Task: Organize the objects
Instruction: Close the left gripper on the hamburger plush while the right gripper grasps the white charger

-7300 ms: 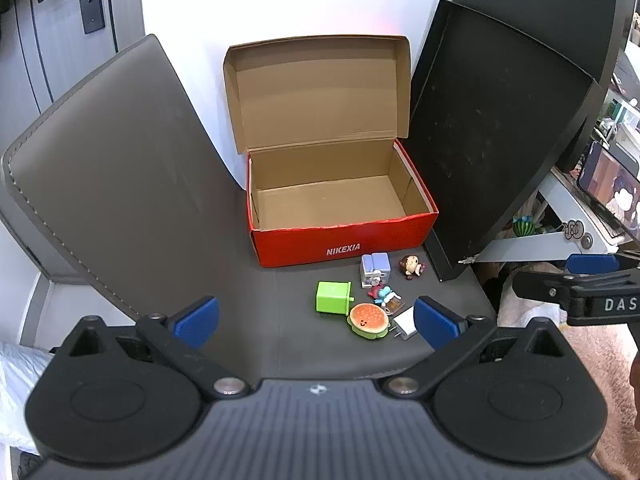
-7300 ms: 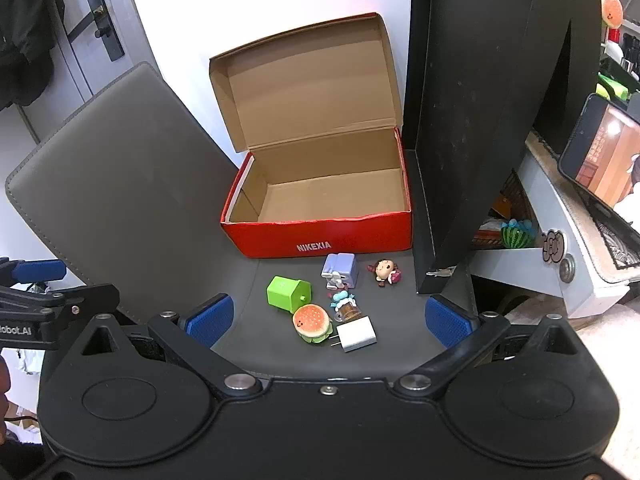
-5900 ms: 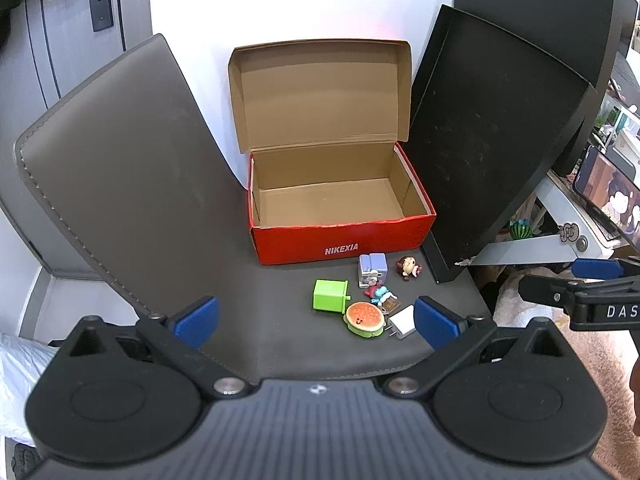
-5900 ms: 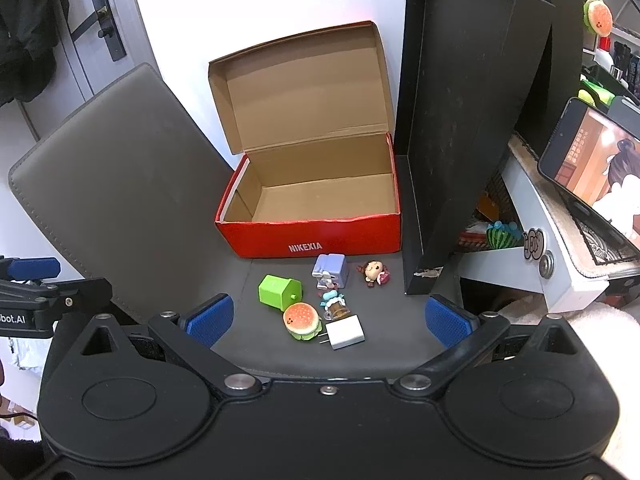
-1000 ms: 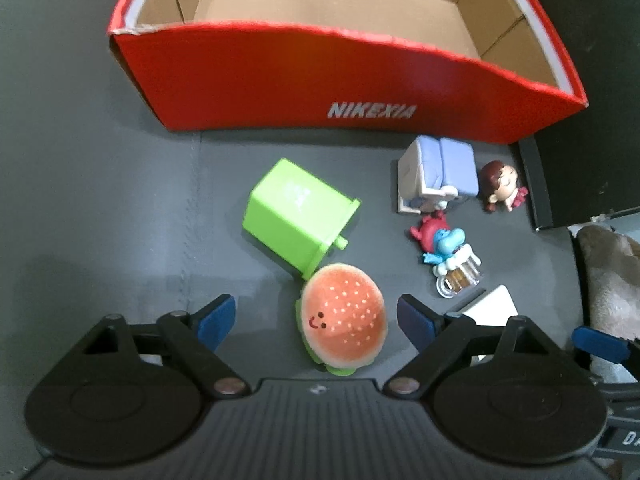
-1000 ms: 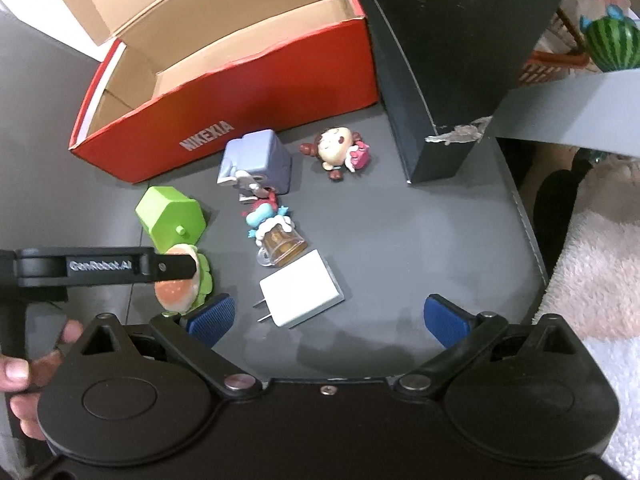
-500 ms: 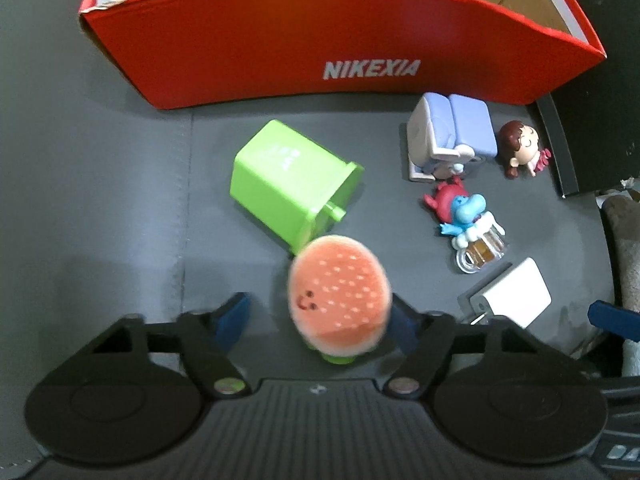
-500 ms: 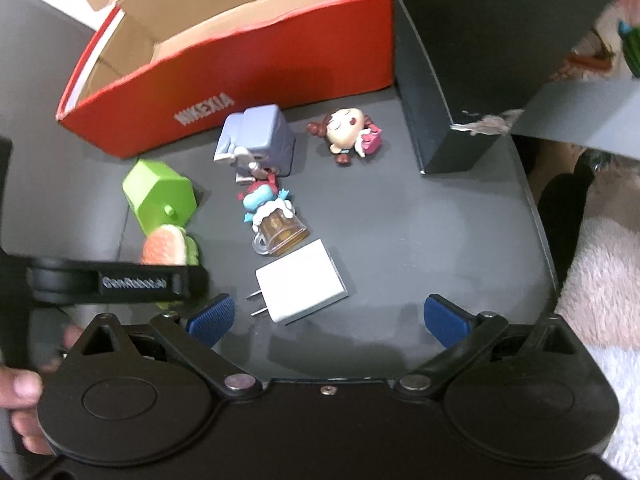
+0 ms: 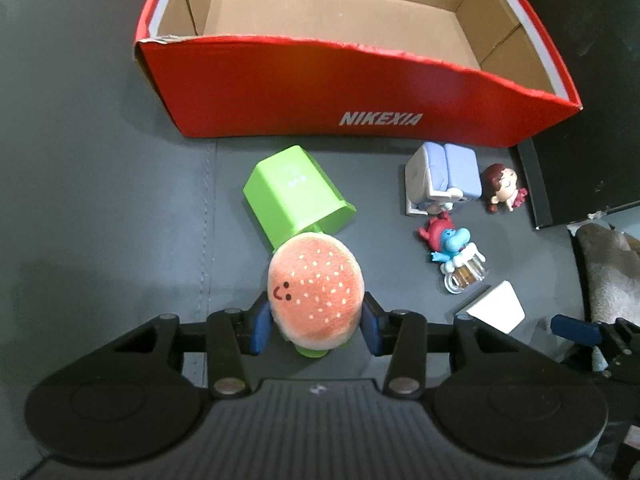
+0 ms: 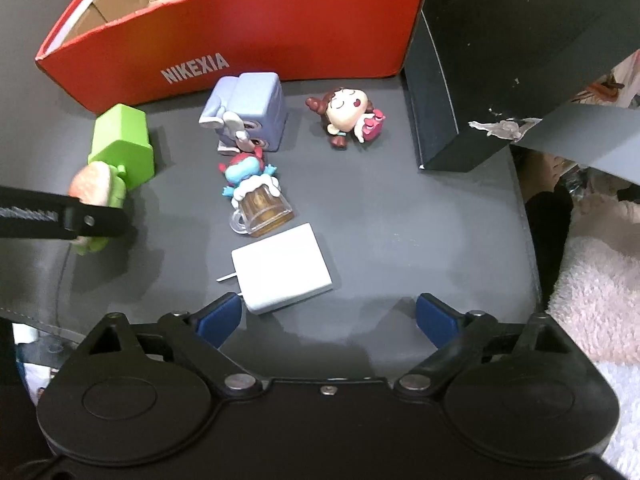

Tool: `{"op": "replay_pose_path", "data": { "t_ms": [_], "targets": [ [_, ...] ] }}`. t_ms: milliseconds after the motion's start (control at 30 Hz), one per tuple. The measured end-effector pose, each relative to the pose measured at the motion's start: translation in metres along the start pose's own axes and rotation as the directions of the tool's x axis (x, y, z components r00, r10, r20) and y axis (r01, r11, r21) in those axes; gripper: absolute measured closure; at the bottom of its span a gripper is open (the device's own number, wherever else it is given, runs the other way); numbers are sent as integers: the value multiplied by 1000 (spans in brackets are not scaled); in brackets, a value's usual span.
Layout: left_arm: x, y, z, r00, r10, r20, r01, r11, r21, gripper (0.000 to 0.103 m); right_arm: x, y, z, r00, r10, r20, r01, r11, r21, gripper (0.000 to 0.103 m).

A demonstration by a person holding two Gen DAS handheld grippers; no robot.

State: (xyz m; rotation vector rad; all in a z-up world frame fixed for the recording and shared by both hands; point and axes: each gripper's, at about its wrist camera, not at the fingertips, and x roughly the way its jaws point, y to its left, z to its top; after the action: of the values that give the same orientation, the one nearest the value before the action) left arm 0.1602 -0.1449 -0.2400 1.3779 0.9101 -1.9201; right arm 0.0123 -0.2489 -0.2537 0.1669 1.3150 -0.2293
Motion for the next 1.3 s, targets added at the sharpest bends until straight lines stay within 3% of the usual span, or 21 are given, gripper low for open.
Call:
{"op": "replay_pose_path", "data": {
  "t_ms": [167,300,467,533,600,800,1033,1300],
  "targets": [
    [-2,0,0,1000,-27,11,27,999,22,58,4,-3,0,999,-32,-8,33,999,20,14],
    [-5,5,0,998,-63,-1,62,990,128,58,5,-8,0,999,-41,-11,42,998,52,18],
    [-10,13,0,997,-72,3,70,984,163,58,5,-20,2,998,-62,-4,62,992,110,20],
    [-11,15,1,995,-95,-22,97,961,258,58,4,-27,3,998,-58,-1,58,987,147,21],
    [-11,18,1,995,-99,-27,103,955,277,58,2,-33,5,998,-61,1,60,983,171,21],
    [-19,23,3,992,-120,-23,121,943,309,58,-11,-33,10,996,13,90,-29,985,171,20],
    [-28,27,5,989,-146,-24,145,922,360,58,-8,-30,15,994,70,88,-85,979,186,21],
    [-30,30,10,984,-176,-35,174,891,420,58,-1,-18,20,998,21,67,-31,988,153,26]
  ]
}}
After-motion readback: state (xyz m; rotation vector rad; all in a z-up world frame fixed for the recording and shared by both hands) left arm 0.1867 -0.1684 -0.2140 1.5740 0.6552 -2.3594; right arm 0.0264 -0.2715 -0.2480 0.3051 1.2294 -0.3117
